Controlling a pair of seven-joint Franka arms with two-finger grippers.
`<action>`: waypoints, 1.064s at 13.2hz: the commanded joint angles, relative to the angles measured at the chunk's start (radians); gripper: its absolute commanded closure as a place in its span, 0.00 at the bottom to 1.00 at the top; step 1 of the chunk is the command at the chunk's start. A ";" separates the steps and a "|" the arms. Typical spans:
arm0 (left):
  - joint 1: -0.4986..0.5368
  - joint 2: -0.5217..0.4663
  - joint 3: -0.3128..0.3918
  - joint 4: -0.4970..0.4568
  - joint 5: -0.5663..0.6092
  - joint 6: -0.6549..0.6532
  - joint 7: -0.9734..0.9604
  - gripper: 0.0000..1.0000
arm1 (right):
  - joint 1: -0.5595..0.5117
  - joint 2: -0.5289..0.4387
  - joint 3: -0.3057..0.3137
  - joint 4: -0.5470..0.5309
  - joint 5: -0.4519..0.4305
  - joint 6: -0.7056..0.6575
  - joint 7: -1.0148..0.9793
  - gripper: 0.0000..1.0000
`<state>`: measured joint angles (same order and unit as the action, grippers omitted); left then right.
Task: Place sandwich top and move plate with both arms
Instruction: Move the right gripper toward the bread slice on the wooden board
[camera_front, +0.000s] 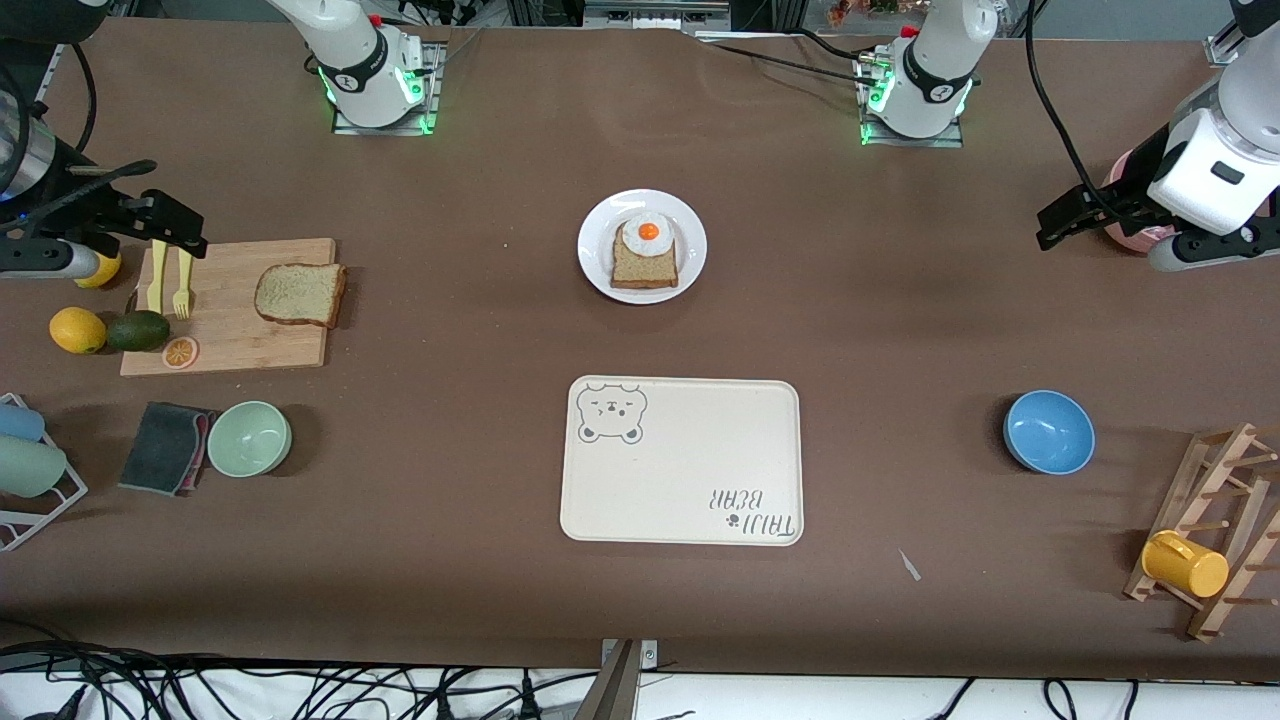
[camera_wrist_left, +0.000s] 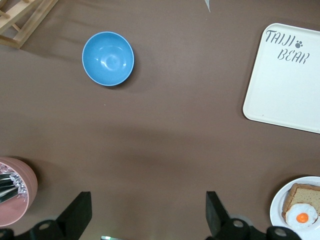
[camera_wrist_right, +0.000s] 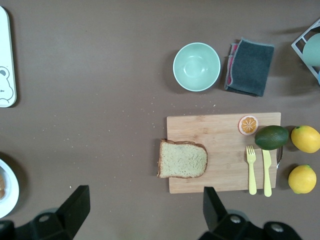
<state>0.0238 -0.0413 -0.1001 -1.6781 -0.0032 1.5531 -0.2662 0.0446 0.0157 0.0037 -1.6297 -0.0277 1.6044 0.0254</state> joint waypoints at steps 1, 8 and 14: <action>0.007 -0.008 -0.004 -0.006 -0.012 -0.001 -0.004 0.00 | -0.015 -0.036 0.015 -0.035 -0.006 0.012 -0.013 0.00; 0.007 -0.009 -0.004 -0.006 -0.011 -0.001 -0.005 0.00 | -0.015 -0.023 0.016 -0.036 0.026 0.040 -0.001 0.00; 0.005 -0.012 -0.032 0.003 -0.009 -0.001 -0.005 0.00 | -0.017 -0.033 0.019 -0.059 0.043 0.029 0.002 0.00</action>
<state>0.0232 -0.0428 -0.1223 -1.6780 -0.0033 1.5529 -0.2662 0.0442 0.0149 0.0115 -1.6501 -0.0037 1.6311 0.0263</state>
